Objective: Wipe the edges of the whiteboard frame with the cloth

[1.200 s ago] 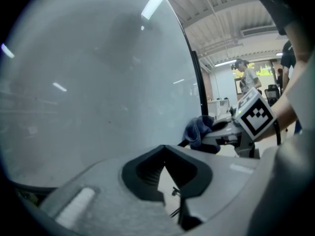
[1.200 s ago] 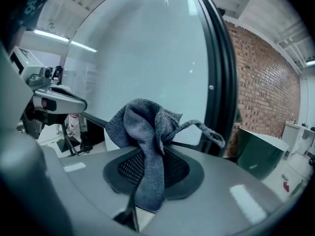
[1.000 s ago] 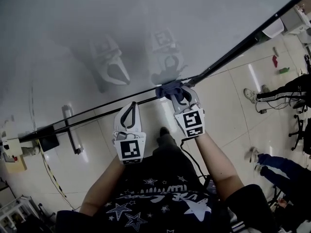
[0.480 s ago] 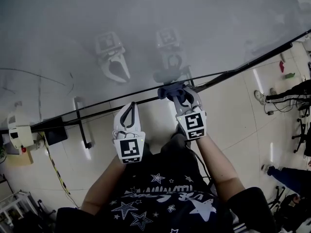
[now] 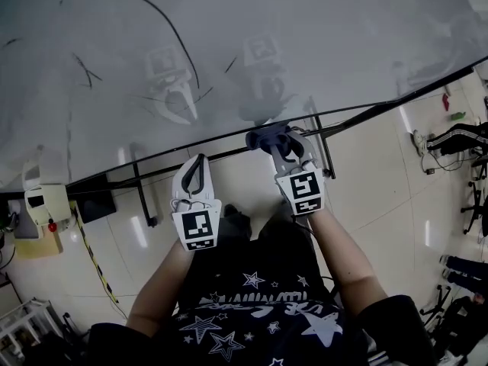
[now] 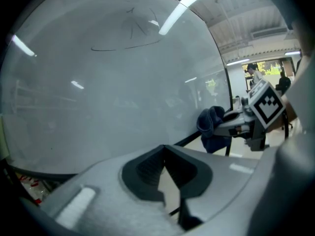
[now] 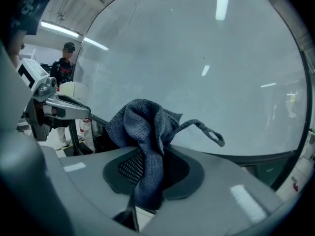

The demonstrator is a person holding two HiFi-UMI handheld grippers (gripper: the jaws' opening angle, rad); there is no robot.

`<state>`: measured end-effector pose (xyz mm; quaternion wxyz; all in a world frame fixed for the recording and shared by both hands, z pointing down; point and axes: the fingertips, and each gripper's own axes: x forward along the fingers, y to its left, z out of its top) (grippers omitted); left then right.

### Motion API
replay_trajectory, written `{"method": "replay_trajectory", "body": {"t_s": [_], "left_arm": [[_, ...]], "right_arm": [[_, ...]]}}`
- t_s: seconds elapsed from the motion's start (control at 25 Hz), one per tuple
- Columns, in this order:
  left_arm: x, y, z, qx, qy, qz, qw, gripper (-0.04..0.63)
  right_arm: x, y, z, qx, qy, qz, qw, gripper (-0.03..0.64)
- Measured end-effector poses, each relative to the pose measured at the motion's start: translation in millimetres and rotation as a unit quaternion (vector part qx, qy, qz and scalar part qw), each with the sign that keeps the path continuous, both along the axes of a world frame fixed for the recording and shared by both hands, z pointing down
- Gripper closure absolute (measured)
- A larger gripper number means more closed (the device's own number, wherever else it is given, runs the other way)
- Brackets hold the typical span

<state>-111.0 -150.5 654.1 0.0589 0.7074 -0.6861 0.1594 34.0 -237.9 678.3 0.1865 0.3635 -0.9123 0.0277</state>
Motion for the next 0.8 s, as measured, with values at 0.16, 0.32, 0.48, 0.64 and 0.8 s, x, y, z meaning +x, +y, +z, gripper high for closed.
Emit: {"method": "replay_trajectory", "body": {"t_s": [0.16, 0.32, 0.48, 0.64, 0.8], "left_arm": [[2.4, 3.1, -8.5, -0.001, -0.01, 0.002, 1.0, 0.591], [-2.4, 6.4, -11.5, -0.001, -0.011, -0.006, 0.9999, 0.591], [-4.9, 4.0, -16.2, 0.005, -0.015, -0.017, 0.9997, 0.591], [-1.7, -3.1, -21.6, 0.004, -0.023, -0.029, 0.9993, 0.591], [1.0, -9.3, -25.7, 0.0, -0.024, -0.049, 0.9985, 0.591]], "right_arm": [[0.6, 2.3, -13.4, 0.0, -0.009, 0.0, 1.0, 0.54], [-3.2, 0.5, -17.8, -0.006, -0.017, -0.005, 1.0, 0.54], [-8.7, -2.4, -15.7, -0.01, -0.022, -0.025, 0.999, 0.54], [-15.5, 1.0, -12.5, -0.017, -0.029, -0.05, 0.998, 0.54], [-23.7, 9.2, -14.5, -0.017, -0.038, -0.086, 0.995, 0.54]]}}
